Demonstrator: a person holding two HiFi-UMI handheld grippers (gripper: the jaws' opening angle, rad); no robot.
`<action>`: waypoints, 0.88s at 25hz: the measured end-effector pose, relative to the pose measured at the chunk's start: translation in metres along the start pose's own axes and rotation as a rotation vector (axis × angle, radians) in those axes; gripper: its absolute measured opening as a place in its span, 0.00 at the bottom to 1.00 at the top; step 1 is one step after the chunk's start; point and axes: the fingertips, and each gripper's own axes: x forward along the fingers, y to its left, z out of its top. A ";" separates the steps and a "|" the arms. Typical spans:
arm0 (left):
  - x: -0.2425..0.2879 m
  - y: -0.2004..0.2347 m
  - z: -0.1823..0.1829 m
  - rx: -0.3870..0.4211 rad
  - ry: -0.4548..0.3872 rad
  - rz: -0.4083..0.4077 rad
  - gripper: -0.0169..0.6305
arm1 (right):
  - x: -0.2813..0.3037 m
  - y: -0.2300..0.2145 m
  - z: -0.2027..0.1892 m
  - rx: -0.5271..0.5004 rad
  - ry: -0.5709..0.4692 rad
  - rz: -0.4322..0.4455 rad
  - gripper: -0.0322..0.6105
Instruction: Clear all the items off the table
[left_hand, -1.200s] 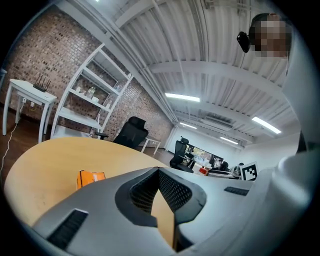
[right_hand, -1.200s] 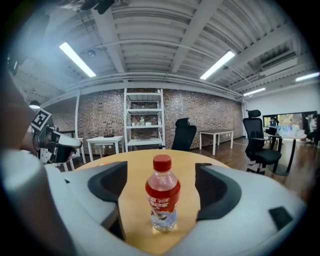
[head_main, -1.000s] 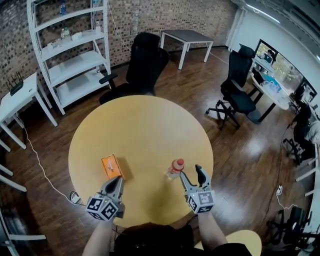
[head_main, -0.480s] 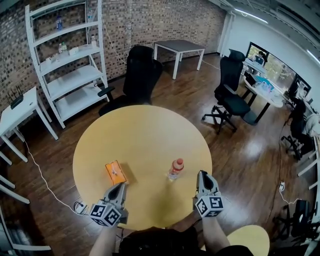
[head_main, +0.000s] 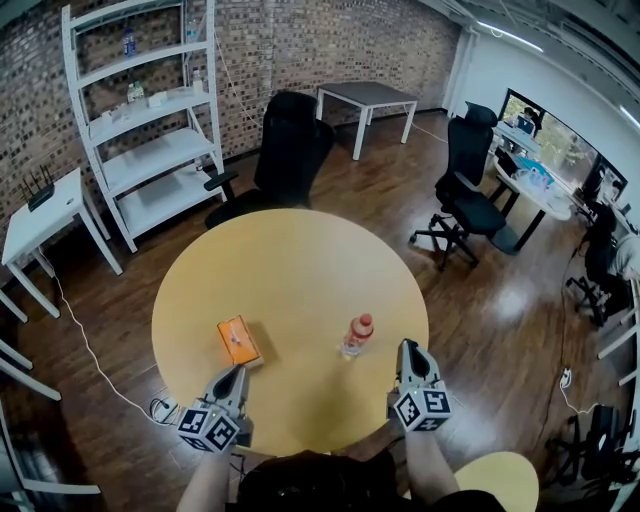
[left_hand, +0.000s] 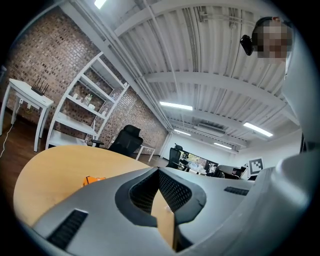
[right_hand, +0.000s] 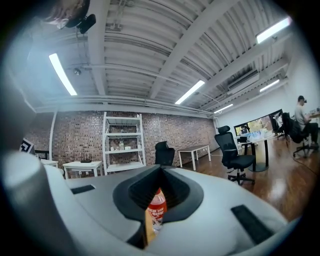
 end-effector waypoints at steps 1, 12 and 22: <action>-0.001 0.002 0.000 0.000 0.001 0.004 0.01 | 0.000 0.000 0.000 0.001 -0.002 0.001 0.05; -0.005 0.016 -0.001 -0.005 -0.002 0.041 0.01 | -0.001 -0.004 -0.001 0.018 -0.008 0.008 0.05; -0.001 0.008 -0.007 -0.005 0.013 0.042 0.01 | -0.008 -0.015 -0.006 0.039 0.005 0.013 0.05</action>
